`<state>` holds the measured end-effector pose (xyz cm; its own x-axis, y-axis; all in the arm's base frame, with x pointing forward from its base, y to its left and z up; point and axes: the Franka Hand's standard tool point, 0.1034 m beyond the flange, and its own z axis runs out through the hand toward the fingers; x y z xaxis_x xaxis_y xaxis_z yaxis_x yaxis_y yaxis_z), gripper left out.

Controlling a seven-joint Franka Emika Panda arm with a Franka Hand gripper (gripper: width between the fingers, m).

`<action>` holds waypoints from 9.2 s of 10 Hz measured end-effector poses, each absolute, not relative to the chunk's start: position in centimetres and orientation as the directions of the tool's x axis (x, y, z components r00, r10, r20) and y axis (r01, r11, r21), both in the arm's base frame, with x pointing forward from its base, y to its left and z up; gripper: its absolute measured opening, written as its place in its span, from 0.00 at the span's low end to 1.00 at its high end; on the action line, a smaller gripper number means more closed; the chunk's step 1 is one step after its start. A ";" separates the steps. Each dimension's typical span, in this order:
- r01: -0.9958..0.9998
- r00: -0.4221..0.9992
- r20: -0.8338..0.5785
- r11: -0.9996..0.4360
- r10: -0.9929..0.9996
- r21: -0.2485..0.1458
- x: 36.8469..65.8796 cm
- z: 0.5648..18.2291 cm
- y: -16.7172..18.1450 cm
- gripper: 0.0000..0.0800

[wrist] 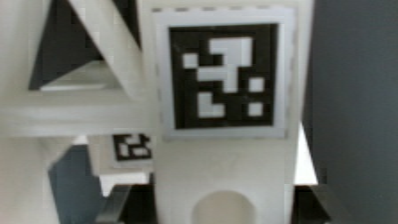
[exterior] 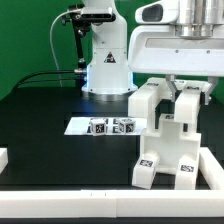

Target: Assemble chair

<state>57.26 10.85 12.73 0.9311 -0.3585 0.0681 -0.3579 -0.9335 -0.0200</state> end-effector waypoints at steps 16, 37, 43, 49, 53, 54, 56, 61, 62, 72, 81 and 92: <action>-0.323 0.935 0.143 -0.946 -0.325 -0.038 56.9 12.7 11.7 0.36; -0.362 0.896 0.251 -0.930 -0.365 -0.060 58.0 10.1 10.0 0.36; -0.351 0.887 0.294 -0.934 -0.355 -0.069 58.7 10.3 10.5 0.71; -0.351 0.907 0.212 -0.931 -0.364 -0.098 58.2 14.0 10.8 0.81; -0.327 0.919 0.207 -0.942 -0.336 -0.080 59.2 16.3 9.9 0.81; -0.327 0.918 0.208 -0.941 -0.337 -0.080 59.2 16.3 9.9 0.81; -0.328 0.918 0.207 -0.941 -0.337 -0.080 59.2 16.3 9.9 0.81; -0.273 0.946 0.150 -0.956 -0.287 -0.106 55.6 17.0 8.0 0.81; -0.239 0.955 0.156 -0.966 -0.251 -0.093 55.5 17.2 8.1 0.81; 0.379 0.922 0.083 -0.925 0.377 -0.005 50.8 13.9 4.0 0.81; 0.302 0.952 0.049 -0.953 0.301 -0.024 42.9 10.1 1.5 0.81; 0.284 0.959 -0.006 -0.959 0.284 0.008 37.4 5.8 3.4 0.81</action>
Offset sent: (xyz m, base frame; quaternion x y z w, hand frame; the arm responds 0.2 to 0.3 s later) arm -0.0058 0.0047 -0.0099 -0.0069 0.0124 -0.0062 0.9999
